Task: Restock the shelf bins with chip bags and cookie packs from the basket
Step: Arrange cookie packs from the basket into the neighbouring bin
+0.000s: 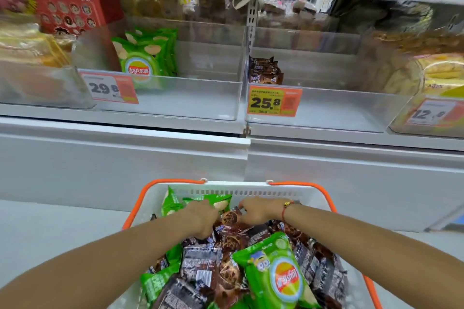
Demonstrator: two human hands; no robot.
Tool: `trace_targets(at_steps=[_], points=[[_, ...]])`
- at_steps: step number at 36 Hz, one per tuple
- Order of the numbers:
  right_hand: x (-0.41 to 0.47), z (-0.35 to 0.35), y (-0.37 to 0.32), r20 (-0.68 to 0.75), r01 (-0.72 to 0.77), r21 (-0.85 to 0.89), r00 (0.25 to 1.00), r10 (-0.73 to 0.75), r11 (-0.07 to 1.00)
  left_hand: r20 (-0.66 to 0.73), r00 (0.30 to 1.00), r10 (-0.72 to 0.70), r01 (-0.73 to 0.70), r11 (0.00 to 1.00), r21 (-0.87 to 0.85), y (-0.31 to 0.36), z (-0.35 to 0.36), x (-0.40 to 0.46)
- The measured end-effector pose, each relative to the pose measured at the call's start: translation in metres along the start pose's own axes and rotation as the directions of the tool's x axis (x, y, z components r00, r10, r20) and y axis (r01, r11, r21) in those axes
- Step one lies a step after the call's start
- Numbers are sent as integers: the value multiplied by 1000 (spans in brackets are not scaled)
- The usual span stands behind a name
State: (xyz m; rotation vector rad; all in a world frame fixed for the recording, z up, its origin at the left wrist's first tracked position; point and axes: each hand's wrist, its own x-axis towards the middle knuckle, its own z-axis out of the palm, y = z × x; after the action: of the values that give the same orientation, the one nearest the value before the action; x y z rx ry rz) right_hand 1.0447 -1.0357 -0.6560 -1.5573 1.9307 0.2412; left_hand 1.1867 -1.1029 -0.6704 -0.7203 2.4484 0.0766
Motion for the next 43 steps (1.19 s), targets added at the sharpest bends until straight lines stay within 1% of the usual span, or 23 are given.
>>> trace_targets(at_steps=[1, 3, 5, 7, 10, 14, 17, 19, 21, 23, 26, 28, 30, 31, 32, 34, 37, 40, 43], points=[[5, 5, -2, -14, -6, 28, 1000, 7, 1000, -3, 1000, -4, 4, 999, 39, 2, 3, 1], [13, 13, -7, -49, 4, 90, 999, 0, 996, -12, 1000, -7, 8, 999, 46, 5, 3, 1], [16, 18, -14, -72, 12, 155, 997, -1, 988, -15, 1000, -24, 24, 1000, -20, 3, -1, 1], [17, 20, -15, -98, -17, 196, 994, 37, 980, -17, 999, -38, 36, 993, -110, -1, -4, 2], [17, 21, -5, -62, -86, 238, 993, 103, 968, -12, 999, -40, 36, 974, -225, -5, -4, 2], [9, 24, 8, -57, -92, 340, 991, 118, 936, 31, 999, -26, 35, 930, -365, -12, -4, 1], [-1, 17, 11, -88, -39, 402, 993, 81, 915, 17, 1000, 6, 3, 872, -489, -14, -7, 0], [-9, 1, 14, -73, -11, 452, 996, 49, 892, -7, 1000, 26, -26, 836, -549, -16, -14, -3], [-18, -21, 18, -29, 1, 434, 999, 14, 901, -13, 998, 57, -53, 791, -610, -21, -25, -8], [-32, -47, 22, 24, 24, 398, 999, -37, 917, -10, 996, 87, -70, 720, -690, -25, -39, -16], [-55, -84, 28, 52, 56, 446, 995, -88, 893, -73, 993, 94, -115, 604, -788, -30, -63, -29], [-71, -104, 28, 2, 87, 459, 995, -99, 884, -122, 988, 95, -153, 501, -852, -32, -78, -38], [-85, -120, 27, -85, 154, 467, 988, -129, 871, -185, 978, 95, -207, 359, -910, -32, -95, -49], [-91, -127, 26, -135, 188, 464, 981, -141, 866, -231, 970, 82, -245, 305, -920, -33, -103, -53], [-97, -134, 26, -190, 221, 444, 970, -150, 868, -273, 960, 65, -280, 278, -919, -33, -112, -57], [-108, -145, 24, -303, 289, 377, 936, -178, 880, -335, 942, 35, -331, 270, -904, -33, -131, -64], [-126, -162, 21, -434, 357, 305, 877, -204, 883, -426, 904, -26, -407, 250, -879, -33, -158, -72], [-140, -180, 19, -563, 420, 303, 803, -195, 856, -528, 844, -94, -501, 209, -840, -33, -184, -75], [-142, -200, 22, -666, 463, 249, 719, -197, 851, -632, 758, -158, -590, 247, -769, -35, -204, -72]])
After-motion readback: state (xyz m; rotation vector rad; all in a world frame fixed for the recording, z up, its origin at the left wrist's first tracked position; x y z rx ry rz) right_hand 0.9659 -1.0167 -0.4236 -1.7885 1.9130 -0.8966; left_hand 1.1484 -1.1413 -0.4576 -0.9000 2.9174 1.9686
